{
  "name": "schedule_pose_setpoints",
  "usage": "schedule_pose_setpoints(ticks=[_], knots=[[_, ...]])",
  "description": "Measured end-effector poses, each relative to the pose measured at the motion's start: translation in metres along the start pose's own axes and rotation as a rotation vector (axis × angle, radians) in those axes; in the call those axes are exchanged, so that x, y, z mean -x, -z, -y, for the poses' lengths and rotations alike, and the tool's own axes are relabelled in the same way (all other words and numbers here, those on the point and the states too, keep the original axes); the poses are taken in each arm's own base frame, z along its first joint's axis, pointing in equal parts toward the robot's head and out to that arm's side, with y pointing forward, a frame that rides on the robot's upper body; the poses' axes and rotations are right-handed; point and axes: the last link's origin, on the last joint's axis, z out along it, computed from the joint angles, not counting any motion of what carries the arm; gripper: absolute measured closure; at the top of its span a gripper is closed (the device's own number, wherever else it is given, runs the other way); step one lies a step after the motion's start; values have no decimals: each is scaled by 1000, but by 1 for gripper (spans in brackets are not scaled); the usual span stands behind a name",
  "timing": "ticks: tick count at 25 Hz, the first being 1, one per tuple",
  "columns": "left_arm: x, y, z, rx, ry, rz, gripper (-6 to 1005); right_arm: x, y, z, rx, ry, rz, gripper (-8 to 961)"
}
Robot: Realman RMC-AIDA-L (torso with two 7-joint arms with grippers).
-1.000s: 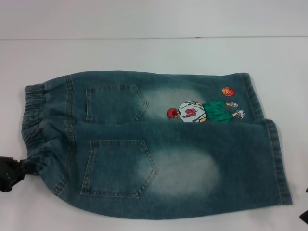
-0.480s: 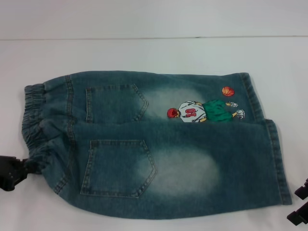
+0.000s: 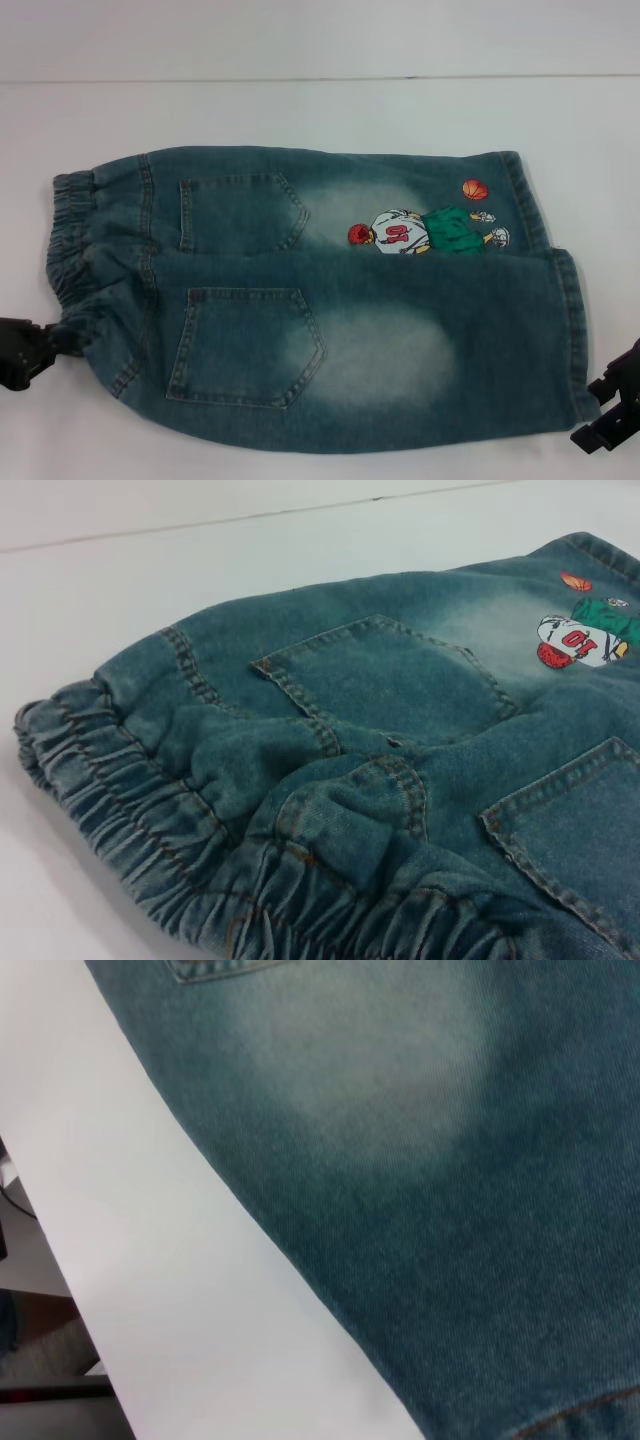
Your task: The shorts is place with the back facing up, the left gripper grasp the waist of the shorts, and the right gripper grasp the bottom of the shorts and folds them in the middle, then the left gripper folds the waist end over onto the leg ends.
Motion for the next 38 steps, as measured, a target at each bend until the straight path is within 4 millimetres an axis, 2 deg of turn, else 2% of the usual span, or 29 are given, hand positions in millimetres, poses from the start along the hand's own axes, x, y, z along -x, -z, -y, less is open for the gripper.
schedule_pose_setpoints(ticks=[4, 14, 17, 28, 33, 38], knots=[[-1, 0, 0, 1, -3, 2, 918, 3, -2, -1, 3, 9, 4, 51], [-3, -1, 1, 2, -9, 4, 919, 6, -5, 3, -10, -12, 44, 455], [-3, -1, 1, 3, -10, 5, 919, 4, -10, 3, 3, -20, 42, 647], [-4, -3, -1, 10, -18, 10, 918, 4, -17, 4, 5, -21, 29, 727], [-3, -3, -2, 16, -14, 10, 919, 4, -16, 4, 3, -5, 44, 851], [-4, -2, -1, 16, -11, 2, 918, 3, -10, 1, 5, 68, 111, 898]])
